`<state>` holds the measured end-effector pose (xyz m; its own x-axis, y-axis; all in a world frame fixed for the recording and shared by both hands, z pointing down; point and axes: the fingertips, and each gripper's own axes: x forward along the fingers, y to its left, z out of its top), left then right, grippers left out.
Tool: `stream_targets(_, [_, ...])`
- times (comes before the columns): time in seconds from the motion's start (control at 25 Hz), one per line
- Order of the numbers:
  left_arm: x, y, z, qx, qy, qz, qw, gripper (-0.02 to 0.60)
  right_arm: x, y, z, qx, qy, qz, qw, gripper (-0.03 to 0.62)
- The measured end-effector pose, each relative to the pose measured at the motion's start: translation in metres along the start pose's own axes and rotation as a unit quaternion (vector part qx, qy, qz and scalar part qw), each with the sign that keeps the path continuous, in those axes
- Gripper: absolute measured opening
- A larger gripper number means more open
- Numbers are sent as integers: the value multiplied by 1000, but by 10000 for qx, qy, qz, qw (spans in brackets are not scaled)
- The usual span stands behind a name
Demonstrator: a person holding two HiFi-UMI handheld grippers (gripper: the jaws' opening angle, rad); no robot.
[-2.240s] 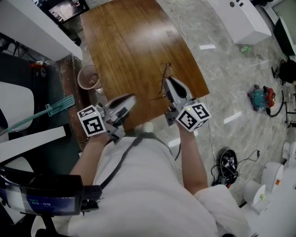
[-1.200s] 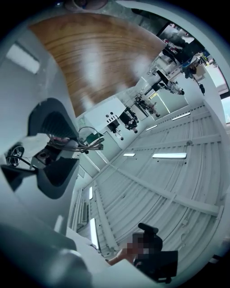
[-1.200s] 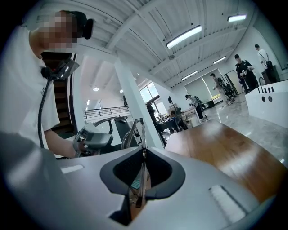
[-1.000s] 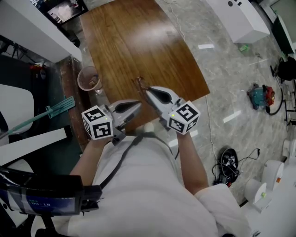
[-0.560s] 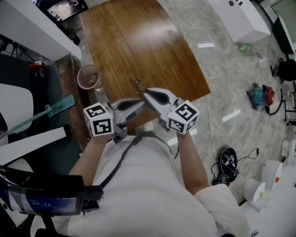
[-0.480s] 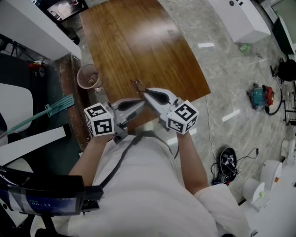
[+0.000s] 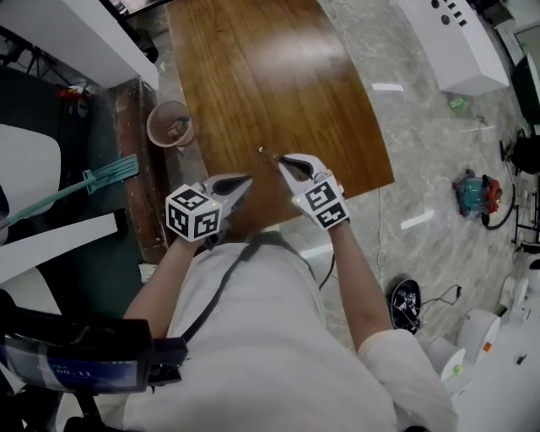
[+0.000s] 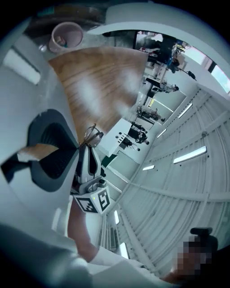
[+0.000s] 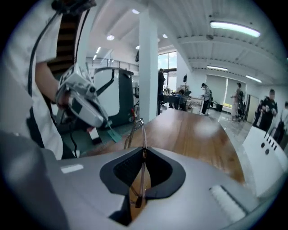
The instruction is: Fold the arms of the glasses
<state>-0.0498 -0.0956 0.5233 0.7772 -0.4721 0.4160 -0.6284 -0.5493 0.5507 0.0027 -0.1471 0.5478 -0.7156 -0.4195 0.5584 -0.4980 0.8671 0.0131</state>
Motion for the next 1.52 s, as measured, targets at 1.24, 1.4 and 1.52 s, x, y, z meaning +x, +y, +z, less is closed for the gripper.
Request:
stream_targets(1.24, [-57, 51, -33, -420, -450, 1727, 9830, 5, 99, 2, -99, -3645, 1512, -295, 9184, 103])
stream_targets(1.4, [-58, 43, -28, -327, -516, 1753, 9826, 5, 79, 8, -91, -3430, 1453, -270, 9276, 153])
stream_targets(1.52, [-54, 34, -18, -238, -655, 1646, 9839, 5, 53, 13, -83, -2592, 1239, -265, 9575, 153])
